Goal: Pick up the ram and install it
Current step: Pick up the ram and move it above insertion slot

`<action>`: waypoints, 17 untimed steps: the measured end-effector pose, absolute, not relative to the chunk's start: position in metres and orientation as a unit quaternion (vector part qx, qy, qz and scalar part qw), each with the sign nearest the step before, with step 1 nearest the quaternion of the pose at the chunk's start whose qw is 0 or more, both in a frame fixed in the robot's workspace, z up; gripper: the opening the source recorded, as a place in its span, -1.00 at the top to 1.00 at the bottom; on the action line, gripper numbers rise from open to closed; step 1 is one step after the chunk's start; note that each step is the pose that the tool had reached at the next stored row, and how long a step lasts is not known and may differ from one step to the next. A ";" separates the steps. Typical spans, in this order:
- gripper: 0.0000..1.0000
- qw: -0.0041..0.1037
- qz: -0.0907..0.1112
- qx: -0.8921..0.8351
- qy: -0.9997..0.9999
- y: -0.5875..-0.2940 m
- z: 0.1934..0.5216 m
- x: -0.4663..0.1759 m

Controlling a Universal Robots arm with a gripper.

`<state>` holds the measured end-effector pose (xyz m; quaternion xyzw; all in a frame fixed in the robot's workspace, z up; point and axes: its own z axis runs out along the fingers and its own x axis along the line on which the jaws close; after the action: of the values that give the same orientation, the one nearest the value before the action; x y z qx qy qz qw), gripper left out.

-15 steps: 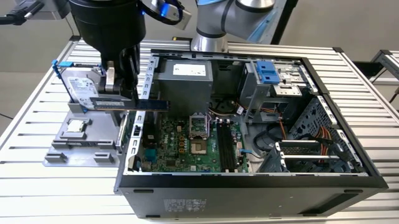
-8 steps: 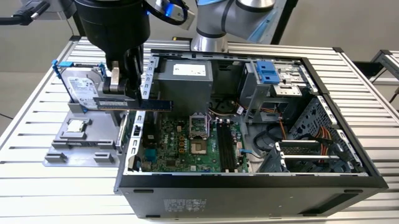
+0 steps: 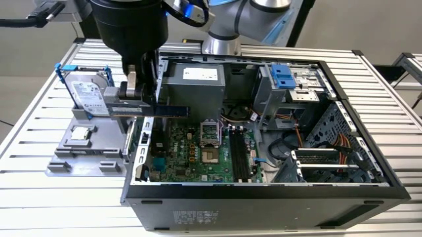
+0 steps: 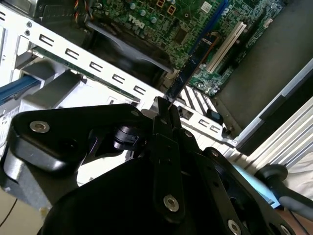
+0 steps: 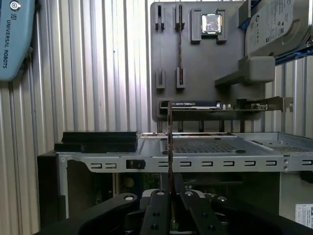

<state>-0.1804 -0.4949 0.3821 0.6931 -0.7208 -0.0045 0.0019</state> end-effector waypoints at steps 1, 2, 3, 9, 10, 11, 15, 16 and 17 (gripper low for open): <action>1.00 0.002 -0.005 0.693 -0.721 -0.495 0.382 -0.179; 1.00 0.002 -0.005 0.693 -0.721 -0.495 0.382 -0.178; 1.00 0.002 -0.005 0.693 -0.721 -0.495 0.382 -0.176; 1.00 0.002 -0.005 0.693 -0.721 -0.495 0.382 -0.169; 1.00 0.002 -0.005 0.693 -0.721 -0.495 0.382 -0.167; 1.00 0.002 -0.005 0.693 -0.721 -0.495 0.382 -0.166; 1.00 0.002 -0.005 0.693 -0.721 -0.495 0.382 -0.161; 1.00 0.002 -0.005 0.693 -0.721 -0.495 0.382 -0.160; 1.00 0.002 -0.005 0.693 -0.721 -0.495 0.382 -0.159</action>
<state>-0.1586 -0.4949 0.3822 0.6931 -0.7208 -0.0045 0.0020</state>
